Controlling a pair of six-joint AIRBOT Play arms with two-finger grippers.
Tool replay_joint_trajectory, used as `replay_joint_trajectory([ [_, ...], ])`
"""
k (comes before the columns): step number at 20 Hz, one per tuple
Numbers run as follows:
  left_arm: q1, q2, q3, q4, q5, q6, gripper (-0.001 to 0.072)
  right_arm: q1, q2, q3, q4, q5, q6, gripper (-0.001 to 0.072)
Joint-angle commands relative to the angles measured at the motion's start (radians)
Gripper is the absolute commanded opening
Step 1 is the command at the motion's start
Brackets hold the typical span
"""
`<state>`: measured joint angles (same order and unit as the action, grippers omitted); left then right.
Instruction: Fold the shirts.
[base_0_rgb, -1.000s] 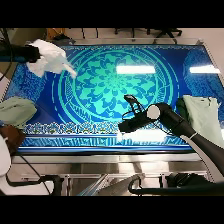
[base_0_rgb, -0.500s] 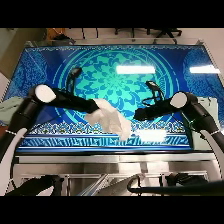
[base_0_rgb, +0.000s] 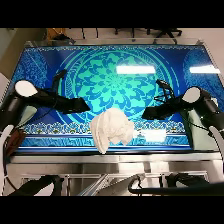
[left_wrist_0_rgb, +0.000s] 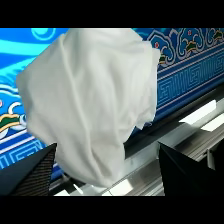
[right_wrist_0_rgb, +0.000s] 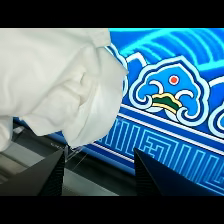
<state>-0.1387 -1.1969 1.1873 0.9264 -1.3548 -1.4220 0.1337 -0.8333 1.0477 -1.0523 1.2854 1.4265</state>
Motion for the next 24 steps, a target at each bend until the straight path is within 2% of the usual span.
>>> replay_joint_trajectory([
  [1, 0.08, 0.122, -0.151, 0.002, -0.055, 0.019, 0.0701, -0.011, -0.003, -0.055, 0.002, 0.003, -0.018, 0.0481],
  [5, -0.008, 0.246, -0.486, -0.012, 0.214, 0.019, 0.0701, -0.011, -0.044, -0.192, 0.043, -0.093, -0.079, 0.048],
  [9, -0.149, 0.282, -0.613, -0.013, 0.418, 0.008, 0.0701, 0.009, -0.172, -0.216, 0.167, -0.166, -0.207, 0.0479],
  [11, -0.196, 0.275, -0.611, -0.013, 0.466, -0.001, 0.0701, 0.038, -0.245, -0.216, 0.196, -0.196, -0.238, 0.0478],
  [14, -0.239, 0.209, -0.552, -0.012, 0.464, -0.001, 0.0701, 0.082, -0.332, -0.216, 0.275, -0.218, -0.308, 0.0476],
  [15, -0.251, 0.184, -0.531, -0.011, 0.464, -0.001, 0.0701, 0.09, -0.345, -0.215, 0.311, -0.225, -0.335, 0.0427],
  [16, -0.262, 0.158, -0.506, -0.01, 0.458, 0.0, 0.0701, 0.093, -0.352, -0.215, 0.344, -0.235, -0.369, 0.0304],
  [18, -0.277, 0.109, -0.451, -0.01, 0.433, 0.001, 0.0701, 0.093, -0.352, -0.214, 0.387, -0.254, -0.405, 0.0213],
  [19, -0.276, 0.09, -0.424, -0.01, 0.423, 0.002, 0.0701, 0.093, -0.352, -0.208, 0.387, -0.254, -0.41, 0.0054],
  [20, -0.276, 0.075, -0.397, -0.01, 0.411, 0.006, 0.0701, 0.092, -0.352, -0.201, 0.387, -0.256, -0.41, 0.0022],
  [24, -0.276, 0.057, -0.311, -0.008, 0.403, 0.008, 0.0701, 0.072, -0.337, -0.146, 0.372, -0.237, -0.409, 0.0021],
])
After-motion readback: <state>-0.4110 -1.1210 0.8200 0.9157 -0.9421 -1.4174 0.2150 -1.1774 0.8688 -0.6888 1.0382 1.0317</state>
